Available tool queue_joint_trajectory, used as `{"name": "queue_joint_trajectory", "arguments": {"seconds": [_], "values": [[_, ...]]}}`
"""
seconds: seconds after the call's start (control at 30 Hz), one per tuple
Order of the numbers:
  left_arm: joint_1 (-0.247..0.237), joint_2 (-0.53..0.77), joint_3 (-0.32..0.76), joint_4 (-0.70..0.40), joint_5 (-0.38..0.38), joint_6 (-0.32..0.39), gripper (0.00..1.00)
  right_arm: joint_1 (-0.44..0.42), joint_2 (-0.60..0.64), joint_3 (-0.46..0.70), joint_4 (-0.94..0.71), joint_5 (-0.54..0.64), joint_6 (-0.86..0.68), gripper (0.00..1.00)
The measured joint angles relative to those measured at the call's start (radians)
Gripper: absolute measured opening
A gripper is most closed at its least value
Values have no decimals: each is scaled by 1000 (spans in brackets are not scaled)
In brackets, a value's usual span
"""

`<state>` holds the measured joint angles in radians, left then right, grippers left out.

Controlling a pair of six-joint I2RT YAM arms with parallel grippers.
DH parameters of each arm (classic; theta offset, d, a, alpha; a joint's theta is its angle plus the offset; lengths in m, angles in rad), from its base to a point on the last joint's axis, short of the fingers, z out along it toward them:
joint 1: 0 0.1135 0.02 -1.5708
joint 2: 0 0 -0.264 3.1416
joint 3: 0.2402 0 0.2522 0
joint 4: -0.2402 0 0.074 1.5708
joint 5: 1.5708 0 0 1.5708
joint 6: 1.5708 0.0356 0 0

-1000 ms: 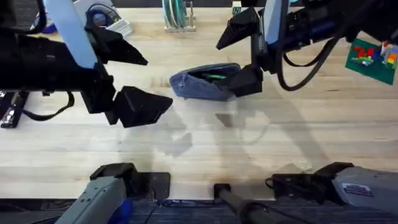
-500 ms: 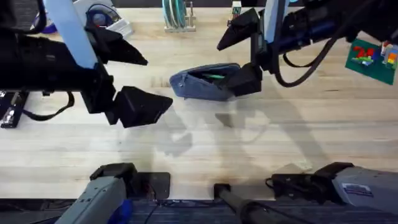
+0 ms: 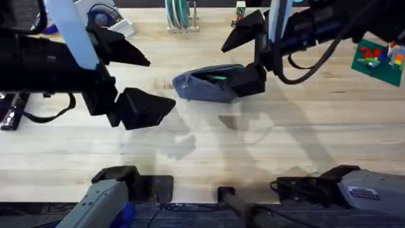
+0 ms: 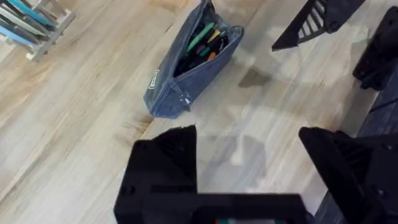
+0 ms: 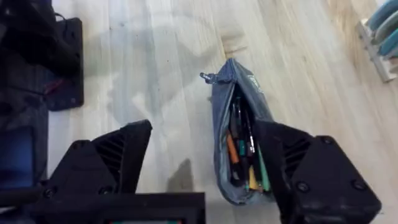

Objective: Unzip the bag, pick up the pens from the table one at a time and place them inside, then zip the bag closed.

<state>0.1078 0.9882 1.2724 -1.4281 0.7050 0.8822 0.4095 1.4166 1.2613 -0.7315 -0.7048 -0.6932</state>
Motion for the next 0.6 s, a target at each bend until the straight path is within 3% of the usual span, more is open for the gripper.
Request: {"name": "queue_joint_trajectory", "arguments": {"seconds": [0.2, 0.6], "values": [[0, 0, 0, -20, -36, 14, 996, 0, 0, 0, 0, 0, 83, 997], [0, 41, 0, -27, -48, 253, 995, 0, 0, 0, 0, 0, 118, 997]]}}
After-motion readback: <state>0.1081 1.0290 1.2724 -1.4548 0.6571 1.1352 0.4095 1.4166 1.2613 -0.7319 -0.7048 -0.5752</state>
